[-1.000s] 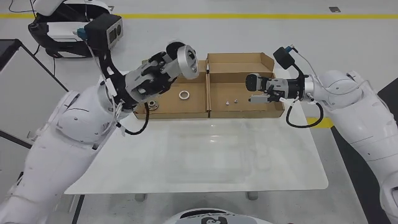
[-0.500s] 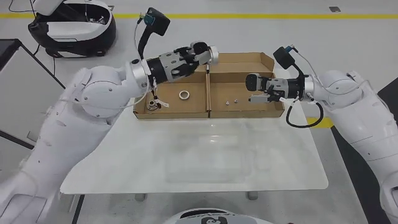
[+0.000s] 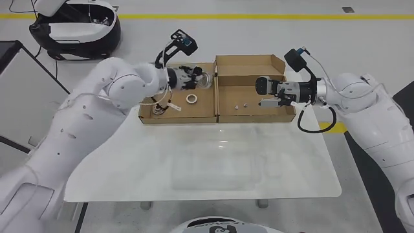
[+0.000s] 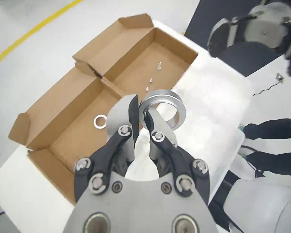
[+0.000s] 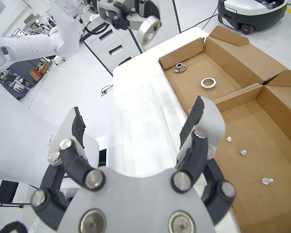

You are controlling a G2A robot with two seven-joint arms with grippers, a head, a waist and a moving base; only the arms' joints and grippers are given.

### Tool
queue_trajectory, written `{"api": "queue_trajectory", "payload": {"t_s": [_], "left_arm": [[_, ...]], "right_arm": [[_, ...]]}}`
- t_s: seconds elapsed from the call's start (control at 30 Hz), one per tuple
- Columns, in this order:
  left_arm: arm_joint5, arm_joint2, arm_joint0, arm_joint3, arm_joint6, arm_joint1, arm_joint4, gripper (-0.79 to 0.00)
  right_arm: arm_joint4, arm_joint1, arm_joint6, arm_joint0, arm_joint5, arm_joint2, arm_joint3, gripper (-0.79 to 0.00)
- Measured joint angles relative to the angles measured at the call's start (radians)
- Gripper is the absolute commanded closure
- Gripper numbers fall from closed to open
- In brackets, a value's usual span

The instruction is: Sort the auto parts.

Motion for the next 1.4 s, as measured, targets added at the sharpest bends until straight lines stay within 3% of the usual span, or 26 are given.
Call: {"api": "queue_trajectory", "payload": {"t_s": [0.23,0.43,0.6,0.9,1.4], "left_arm": [[0.095,0.141,-0.08,0.099,-0.062,-0.055,0.093,0.0],[0.212,0.263,-0.16,0.21,-0.125,-0.119,0.198,0.0],[0.254,0.342,-0.21,0.317,-0.169,-0.173,0.254,0.0],[0.252,0.406,-0.246,0.507,-0.199,-0.249,0.267,0.0],[0.19,0.442,-0.22,0.704,-0.186,-0.317,0.306,0.0]], "right_arm": [[0.0,0.0,0.0,0.0,0.0,0.0,0.0,-0.785],[0.0,0.0,0.0,0.0,0.0,0.0,0.0,-0.785],[0.0,0.0,0.0,0.0,0.0,0.0,0.0,-0.785],[0.0,0.0,0.0,0.0,0.0,0.0,0.0,-0.785],[0.0,0.0,0.0,0.0,0.0,0.0,0.0,-0.785]]}}
